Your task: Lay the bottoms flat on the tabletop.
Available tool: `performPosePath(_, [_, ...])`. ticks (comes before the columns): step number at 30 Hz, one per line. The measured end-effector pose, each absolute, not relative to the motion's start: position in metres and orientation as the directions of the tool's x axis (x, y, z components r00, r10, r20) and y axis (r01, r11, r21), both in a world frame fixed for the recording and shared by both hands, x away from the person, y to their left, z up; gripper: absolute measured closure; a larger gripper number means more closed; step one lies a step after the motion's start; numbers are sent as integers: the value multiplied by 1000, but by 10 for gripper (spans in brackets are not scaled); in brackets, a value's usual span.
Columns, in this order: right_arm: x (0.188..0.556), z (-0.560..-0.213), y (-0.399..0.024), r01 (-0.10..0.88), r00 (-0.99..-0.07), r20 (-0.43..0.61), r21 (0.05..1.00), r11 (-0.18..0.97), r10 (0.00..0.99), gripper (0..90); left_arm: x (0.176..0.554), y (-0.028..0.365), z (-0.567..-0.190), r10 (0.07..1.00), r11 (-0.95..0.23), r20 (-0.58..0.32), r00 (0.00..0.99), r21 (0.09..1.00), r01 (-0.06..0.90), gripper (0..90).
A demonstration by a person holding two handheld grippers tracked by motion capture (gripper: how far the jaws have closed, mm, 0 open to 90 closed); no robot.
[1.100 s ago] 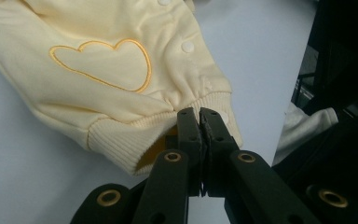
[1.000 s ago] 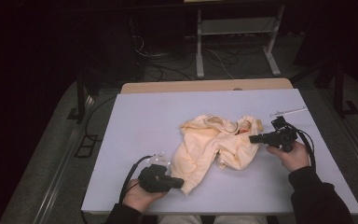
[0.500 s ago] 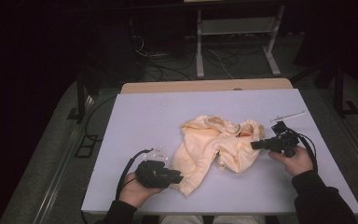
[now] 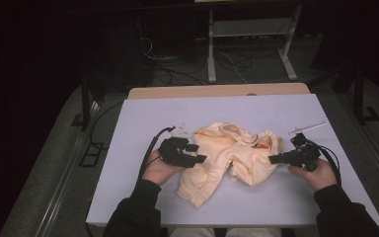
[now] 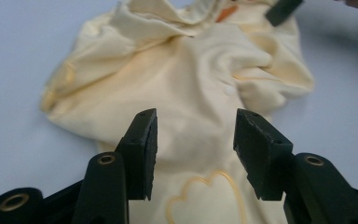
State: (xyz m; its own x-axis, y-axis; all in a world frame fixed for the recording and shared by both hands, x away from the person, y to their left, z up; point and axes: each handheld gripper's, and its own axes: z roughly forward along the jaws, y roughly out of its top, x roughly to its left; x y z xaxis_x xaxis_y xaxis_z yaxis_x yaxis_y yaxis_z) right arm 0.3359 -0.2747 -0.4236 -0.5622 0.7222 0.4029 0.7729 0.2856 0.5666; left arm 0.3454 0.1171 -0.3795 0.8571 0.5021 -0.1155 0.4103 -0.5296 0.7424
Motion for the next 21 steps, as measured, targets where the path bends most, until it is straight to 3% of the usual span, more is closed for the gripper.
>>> performPosePath(8, [338, -425, -276, 770, -568, 408, 570, 287, 715, 840, 373, 122, -385, 560, -467, -144, 816, 759, 454, 481])
performPosePath(13, [338, -424, -277, 773, -564, 416, 570, 278, 713, 819, 383, 127, -388, 587, -426, -156, 795, 775, 467, 413])
performPosePath(15, [338, -422, -277, 777, -561, 420, 565, 278, 713, 780, 387, 129, -390, 586, -410, -182, 790, 775, 482, 411])
performPosePath(19, [334, -412, -274, 754, -578, 385, 590, 289, 720, 612, 393, 130, -392, 598, -383, -194, 778, 784, 489, 285])
performPosePath(21, [333, -409, -272, 742, -586, 371, 603, 293, 720, 576, 396, 130, -393, 602, -375, -203, 773, 783, 497, 247])
